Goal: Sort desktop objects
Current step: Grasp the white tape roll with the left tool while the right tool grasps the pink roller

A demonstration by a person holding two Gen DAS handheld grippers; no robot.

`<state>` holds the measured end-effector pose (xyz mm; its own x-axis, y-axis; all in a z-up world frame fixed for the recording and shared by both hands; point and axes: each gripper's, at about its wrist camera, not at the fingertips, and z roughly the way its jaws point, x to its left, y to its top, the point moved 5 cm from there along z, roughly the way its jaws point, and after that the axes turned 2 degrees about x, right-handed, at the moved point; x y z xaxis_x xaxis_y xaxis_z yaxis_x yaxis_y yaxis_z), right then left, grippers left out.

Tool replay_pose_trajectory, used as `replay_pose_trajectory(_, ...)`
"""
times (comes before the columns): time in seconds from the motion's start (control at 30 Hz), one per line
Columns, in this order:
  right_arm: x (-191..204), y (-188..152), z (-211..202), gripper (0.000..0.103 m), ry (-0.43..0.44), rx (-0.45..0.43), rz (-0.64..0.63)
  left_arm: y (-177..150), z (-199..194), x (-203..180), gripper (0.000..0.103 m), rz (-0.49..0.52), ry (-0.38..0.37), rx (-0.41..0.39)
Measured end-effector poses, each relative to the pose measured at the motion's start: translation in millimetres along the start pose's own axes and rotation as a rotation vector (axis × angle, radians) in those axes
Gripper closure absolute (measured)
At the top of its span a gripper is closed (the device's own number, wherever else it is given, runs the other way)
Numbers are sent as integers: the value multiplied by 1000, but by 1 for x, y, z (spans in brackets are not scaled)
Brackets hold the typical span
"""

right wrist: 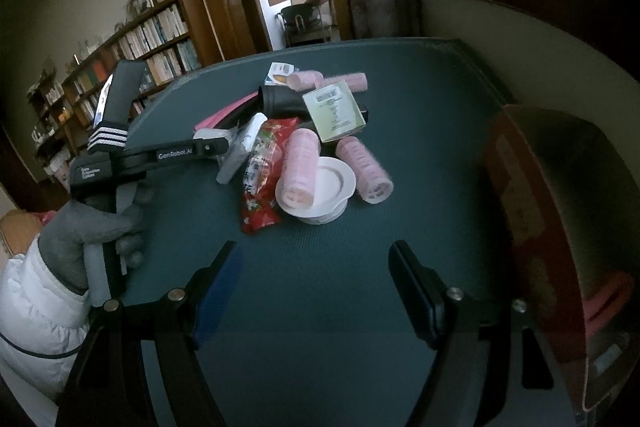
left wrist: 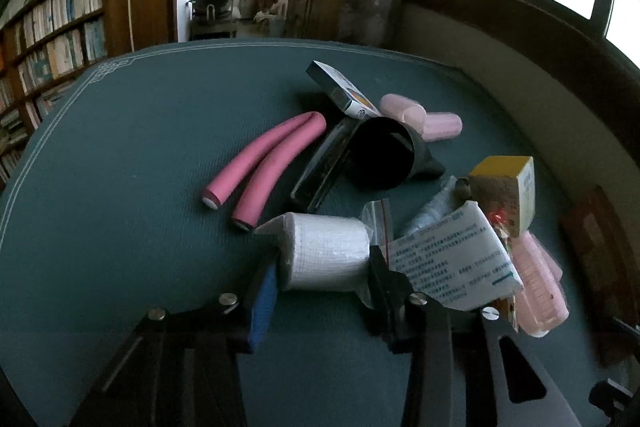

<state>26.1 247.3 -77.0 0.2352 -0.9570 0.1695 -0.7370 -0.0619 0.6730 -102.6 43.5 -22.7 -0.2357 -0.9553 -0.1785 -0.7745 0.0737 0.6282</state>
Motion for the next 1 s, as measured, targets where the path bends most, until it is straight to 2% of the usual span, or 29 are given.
replay_pose_trajectory(0.3,0,24,15,26,-10,-12,5,-3,-20,0,59,-12,-56,-34)
replay_pose_trajectory(0.47,-1,40,33,42,8,6,38,-2,-31,-2,59,-8,-78,-64)
replay_pose_trajectory(0.8,8,56,60,56,-1,35,24,-3,-33,-1,59,-20,-81,-61)
replay_pose_trajectory(1.0,11,49,78,71,-34,83,6,-4,-33,-1,59,-19,-81,-60)
